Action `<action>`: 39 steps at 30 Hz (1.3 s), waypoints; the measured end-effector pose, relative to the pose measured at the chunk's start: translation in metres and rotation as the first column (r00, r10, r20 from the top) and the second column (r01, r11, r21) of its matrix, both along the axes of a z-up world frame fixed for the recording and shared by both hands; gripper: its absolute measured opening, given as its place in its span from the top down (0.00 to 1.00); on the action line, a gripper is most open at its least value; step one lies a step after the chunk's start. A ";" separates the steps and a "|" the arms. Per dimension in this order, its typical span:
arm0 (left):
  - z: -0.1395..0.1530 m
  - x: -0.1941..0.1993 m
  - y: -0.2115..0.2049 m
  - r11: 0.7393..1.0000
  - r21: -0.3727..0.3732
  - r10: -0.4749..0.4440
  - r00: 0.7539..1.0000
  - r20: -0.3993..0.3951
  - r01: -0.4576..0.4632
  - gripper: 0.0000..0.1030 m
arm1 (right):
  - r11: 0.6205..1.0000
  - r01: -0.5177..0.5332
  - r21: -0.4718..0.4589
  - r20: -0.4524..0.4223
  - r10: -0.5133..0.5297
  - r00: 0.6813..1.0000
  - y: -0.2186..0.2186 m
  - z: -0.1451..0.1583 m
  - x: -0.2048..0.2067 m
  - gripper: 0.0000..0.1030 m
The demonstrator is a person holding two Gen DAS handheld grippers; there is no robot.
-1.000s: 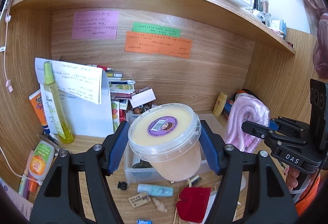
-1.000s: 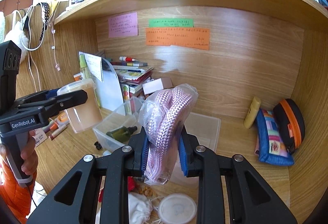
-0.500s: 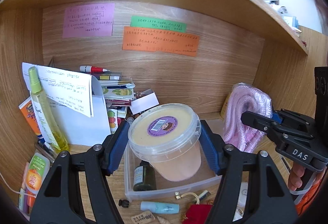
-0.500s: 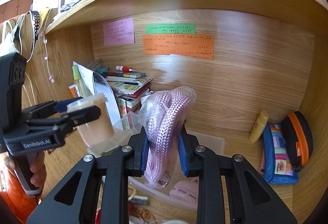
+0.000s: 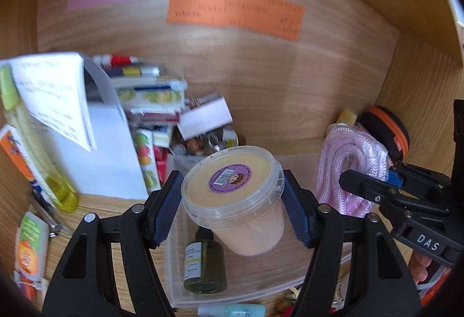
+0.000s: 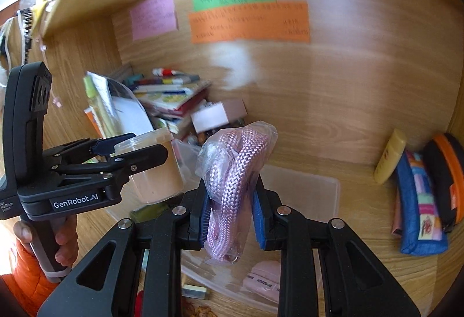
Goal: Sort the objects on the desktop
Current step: 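Lift the cream tub and pink rope over the clear bin and release both inside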
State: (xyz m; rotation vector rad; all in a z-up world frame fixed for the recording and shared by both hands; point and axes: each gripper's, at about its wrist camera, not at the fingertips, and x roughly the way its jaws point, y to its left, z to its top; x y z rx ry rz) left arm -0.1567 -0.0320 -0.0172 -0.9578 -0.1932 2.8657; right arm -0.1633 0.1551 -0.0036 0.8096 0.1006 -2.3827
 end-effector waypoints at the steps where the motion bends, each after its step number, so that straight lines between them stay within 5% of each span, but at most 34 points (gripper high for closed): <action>1: -0.005 -0.004 0.002 1.000 0.001 -0.010 1.000 0.021 0.010 0.35 | 1.000 0.007 0.000 0.016 -0.007 1.000 0.001 -0.005 -0.004 0.78; 14: -0.038 -0.022 0.021 0.996 -0.073 -0.034 0.992 0.124 0.043 0.35 | 0.998 0.052 0.041 0.129 -0.057 0.990 0.010 -0.038 -0.034 0.78; 28: -0.050 -0.022 0.030 0.992 -0.112 -0.038 0.987 0.156 0.056 0.35 | 0.991 0.081 0.108 0.095 -0.091 0.991 0.008 -0.045 -0.033 0.75; 39: -0.052 -0.022 0.030 0.992 -0.101 -0.059 0.985 0.162 0.076 0.34 | 0.981 0.097 0.168 0.063 -0.109 0.992 0.003 -0.044 -0.030 0.42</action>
